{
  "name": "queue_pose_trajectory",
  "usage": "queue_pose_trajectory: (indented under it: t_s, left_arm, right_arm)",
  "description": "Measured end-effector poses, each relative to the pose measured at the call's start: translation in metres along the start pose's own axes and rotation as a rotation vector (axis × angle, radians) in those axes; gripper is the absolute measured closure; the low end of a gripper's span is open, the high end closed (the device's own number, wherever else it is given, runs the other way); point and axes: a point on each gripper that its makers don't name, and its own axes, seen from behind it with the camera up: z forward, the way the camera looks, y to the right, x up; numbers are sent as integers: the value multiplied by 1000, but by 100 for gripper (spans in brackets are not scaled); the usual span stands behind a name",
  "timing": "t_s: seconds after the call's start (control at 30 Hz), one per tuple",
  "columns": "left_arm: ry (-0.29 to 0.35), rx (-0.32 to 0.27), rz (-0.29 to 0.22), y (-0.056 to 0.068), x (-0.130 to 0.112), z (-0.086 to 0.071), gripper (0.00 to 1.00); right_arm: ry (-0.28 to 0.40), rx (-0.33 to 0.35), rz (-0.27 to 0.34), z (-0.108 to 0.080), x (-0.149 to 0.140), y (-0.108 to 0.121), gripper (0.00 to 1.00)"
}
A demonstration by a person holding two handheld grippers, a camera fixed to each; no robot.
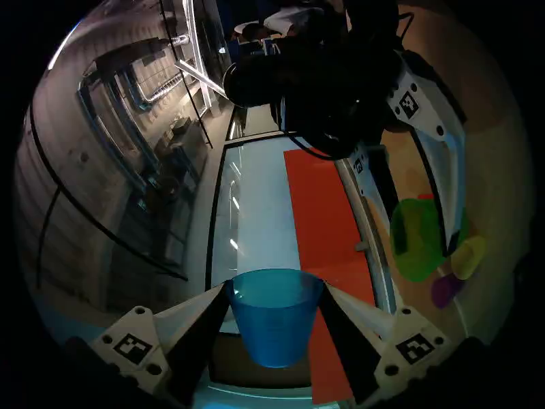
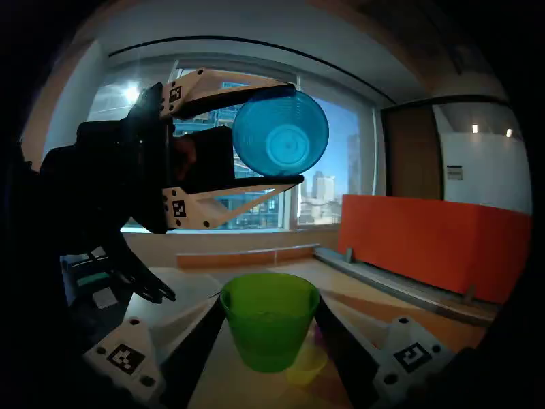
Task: Pour water
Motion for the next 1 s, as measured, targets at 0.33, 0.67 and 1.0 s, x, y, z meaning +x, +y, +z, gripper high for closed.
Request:
queue_pose_trajectory:
  t_s: [0.33, 0.67, 1.0]
  left_arm:
    - [-3, 1, -49, -2, -4, 1, 11]
    - [-23, -8, -270, 2, -16, 3, 11]
    - [-41, -35, -573, 13, -28, 8, 11]
  right_arm:
    - [2, -1, 0, -1, 0, 0, 9]
    - [5, -7, 1, -2, 0, 2, 9]
    - [15, -16, 4, -4, 2, 5, 9]
